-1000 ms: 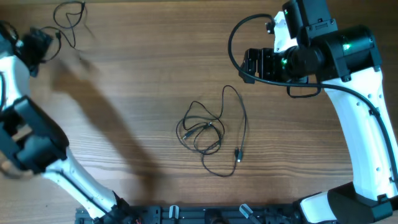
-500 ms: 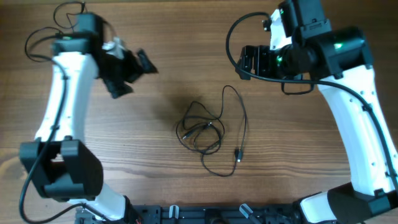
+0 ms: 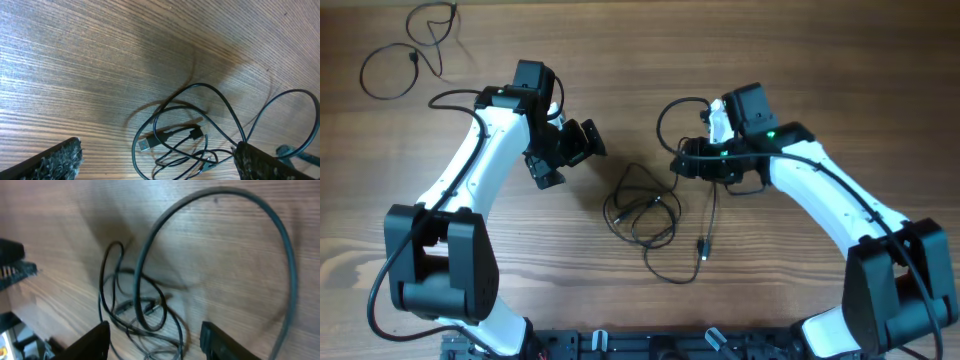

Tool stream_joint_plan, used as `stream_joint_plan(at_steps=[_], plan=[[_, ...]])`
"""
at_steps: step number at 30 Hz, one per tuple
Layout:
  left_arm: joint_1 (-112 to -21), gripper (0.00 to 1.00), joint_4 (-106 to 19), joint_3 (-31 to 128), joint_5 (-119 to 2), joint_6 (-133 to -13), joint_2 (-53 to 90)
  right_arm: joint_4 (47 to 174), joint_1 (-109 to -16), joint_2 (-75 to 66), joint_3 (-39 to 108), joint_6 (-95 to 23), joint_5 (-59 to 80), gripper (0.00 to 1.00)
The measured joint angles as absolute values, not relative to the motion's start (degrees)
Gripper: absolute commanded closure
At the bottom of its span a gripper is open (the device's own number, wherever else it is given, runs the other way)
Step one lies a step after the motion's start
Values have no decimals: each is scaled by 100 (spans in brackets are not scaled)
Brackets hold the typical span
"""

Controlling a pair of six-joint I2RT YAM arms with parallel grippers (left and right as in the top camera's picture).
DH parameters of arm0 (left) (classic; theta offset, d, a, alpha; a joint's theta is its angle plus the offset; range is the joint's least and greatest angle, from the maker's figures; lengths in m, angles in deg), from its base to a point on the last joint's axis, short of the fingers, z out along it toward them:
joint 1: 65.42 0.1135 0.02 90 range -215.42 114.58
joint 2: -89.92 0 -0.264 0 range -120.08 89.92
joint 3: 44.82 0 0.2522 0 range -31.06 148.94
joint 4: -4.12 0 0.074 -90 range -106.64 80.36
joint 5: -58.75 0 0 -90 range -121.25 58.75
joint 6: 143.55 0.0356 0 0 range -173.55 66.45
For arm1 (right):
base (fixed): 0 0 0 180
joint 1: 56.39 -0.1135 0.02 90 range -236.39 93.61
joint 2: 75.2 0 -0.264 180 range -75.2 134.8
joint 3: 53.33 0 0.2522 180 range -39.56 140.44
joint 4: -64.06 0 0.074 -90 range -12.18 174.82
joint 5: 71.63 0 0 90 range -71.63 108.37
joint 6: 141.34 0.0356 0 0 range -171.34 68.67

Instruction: Untangle cables

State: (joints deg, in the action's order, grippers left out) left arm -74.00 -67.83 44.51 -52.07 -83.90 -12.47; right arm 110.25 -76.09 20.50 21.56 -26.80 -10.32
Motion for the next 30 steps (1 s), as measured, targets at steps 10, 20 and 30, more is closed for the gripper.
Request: stream_joint_plan(at_steps=[10,20,30], plan=[[-7400,0,-6759,4451,-5207,-8392,-1247,10330,-7972,2395,1970,-2521,-1005,96],[-7400,0,-6698,4451,-5205,-8392,-1247,11899,-7825,163,4479,-2584,-968,96],[-7400,0,-6655,4451,-5205,-8392,-1247,10044,-7825,-1327,4750,-1482,-968,95]])
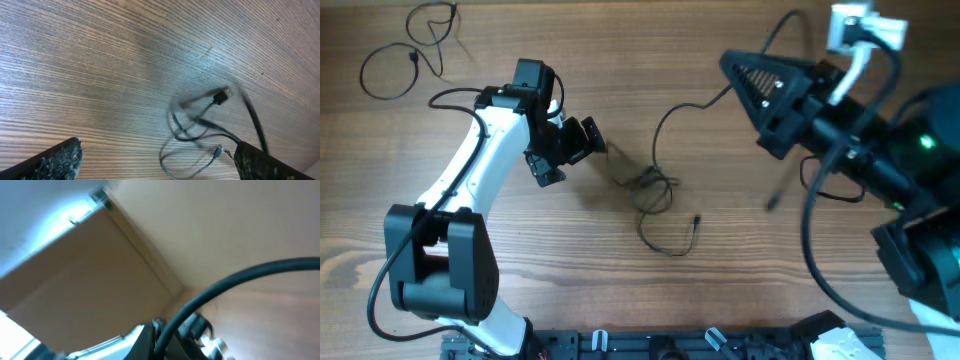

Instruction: Untangle cables

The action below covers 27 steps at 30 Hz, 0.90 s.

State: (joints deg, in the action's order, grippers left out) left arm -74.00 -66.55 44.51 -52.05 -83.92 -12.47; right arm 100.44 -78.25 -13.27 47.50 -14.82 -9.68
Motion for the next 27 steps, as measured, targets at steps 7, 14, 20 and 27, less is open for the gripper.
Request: stream_joint_plan(at_steps=[7,14,20,27], plan=[[-7400,0,-6641,4451,-5207,-8392,-1247,9934,-7825,-1056,6250,-1144,-968,95],[-7400,0,-6609,4451,-5550,-8219,-1247,10951,-7825,-508,7535,-1141,-970,95],[-7065,0,-6537,5011,-7882,-6951,-1160,12669,-7825,362,7522,-1139,-968,96],[-7577,9,-6464,5723,-7939,-5952,702,13499,-7825,804,7515,-1082,-549,96]])
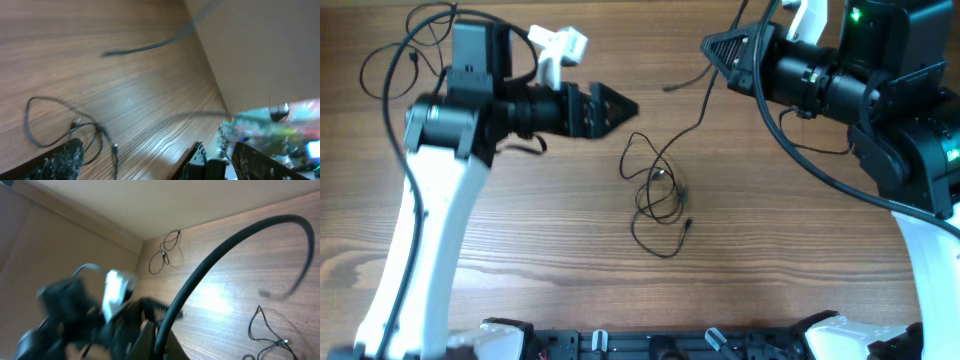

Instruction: Untangle cables

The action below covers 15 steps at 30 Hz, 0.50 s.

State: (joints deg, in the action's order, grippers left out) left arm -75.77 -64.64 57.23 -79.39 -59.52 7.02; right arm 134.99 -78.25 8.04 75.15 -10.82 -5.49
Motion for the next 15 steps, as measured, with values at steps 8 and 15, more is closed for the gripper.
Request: stream_joint_plan(at_steps=[8,15], plan=[[-9290,4,-6427,5730,-6975,-4888,1096,13770,-7157,804,7515,-512,-304,96],[-9732,3,-5181,5730,-6256,-4731,1026,13567,-6925,804,7515,-254,-1864,96]])
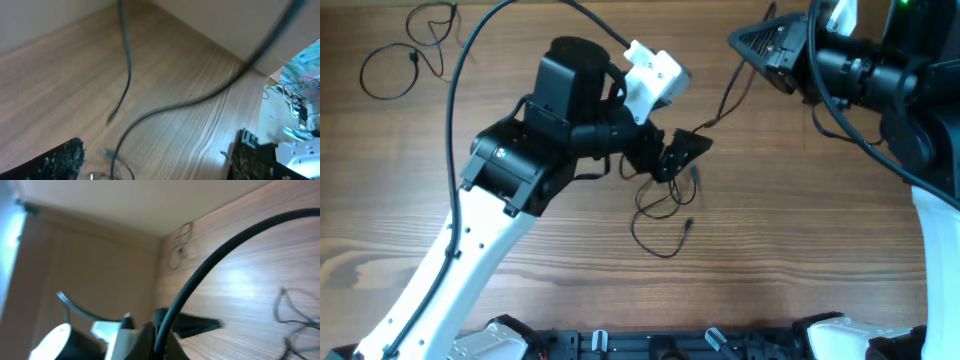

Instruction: Untangle cables

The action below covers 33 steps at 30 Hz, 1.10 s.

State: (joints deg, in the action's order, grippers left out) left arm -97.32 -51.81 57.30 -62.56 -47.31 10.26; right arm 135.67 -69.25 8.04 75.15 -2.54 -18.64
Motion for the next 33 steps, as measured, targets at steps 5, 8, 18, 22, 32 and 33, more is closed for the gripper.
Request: stream_joint_plan(at_steps=[5,8,18,22,32,33], plan=[[-9974,7,-4937,5730,-6236,-4766,552,12889,-6925,804,7515,279,-2688,96],[-10033,25,-4668,5728,-6238,-4973,401,12741,-6925,804,7515,526,-2964,96],[-10029,35,-4670,5728,-6236,-5096,399,12706,-6416,804,7515,692,-3001,96],[-10029,34,-4670,5728,-6243,-5096,399,12800,-6291,804,7515,697,-3005,96],[-10029,31,-4484,5728,-6378,-5107,385,12454,-6291,804,7515,955,-3423,96],[-10031,33,-4473,5728,-6411,-5107,372,12441,-6291,804,7515,996,-3488,96]])
